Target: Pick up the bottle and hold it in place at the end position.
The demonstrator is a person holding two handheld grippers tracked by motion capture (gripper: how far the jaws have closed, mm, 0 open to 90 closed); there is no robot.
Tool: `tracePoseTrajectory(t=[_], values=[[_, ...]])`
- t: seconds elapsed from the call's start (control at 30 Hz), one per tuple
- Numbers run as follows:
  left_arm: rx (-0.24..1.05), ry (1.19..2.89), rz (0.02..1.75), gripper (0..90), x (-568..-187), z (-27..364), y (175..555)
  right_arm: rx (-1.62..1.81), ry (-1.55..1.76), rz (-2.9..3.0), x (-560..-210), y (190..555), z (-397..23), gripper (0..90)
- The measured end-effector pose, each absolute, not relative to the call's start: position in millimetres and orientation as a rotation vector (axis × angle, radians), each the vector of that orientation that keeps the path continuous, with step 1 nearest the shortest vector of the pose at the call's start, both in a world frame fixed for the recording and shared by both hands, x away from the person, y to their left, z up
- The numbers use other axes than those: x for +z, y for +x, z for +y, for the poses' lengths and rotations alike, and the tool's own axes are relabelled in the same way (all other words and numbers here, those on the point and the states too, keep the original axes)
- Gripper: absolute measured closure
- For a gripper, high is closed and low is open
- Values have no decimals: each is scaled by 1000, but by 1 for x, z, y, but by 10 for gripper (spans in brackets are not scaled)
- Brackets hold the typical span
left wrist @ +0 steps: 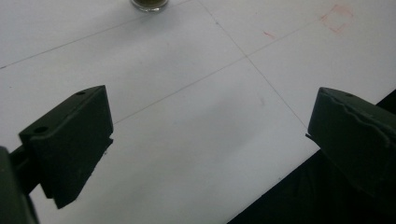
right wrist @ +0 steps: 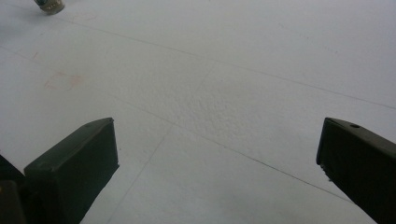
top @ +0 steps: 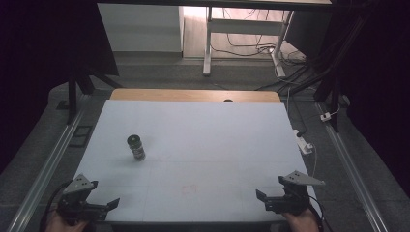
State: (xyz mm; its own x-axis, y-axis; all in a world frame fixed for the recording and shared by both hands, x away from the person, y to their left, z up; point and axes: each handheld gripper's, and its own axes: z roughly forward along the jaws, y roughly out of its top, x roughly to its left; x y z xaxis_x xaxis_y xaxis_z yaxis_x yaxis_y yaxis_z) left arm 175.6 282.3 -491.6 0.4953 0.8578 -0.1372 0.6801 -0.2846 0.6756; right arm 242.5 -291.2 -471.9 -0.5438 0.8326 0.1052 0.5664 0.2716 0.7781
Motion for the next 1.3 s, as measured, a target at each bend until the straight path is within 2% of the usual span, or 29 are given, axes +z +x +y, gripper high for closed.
tracePoseTrajectory(t=[0.67,1.3], values=[[298,2040,1253,13,-492,285,176,1112,1271,2292,-474,246,-287,0],[350,2040,1250,0,-490,283,175,1114,1280,2310,-474,248,-287,0]])
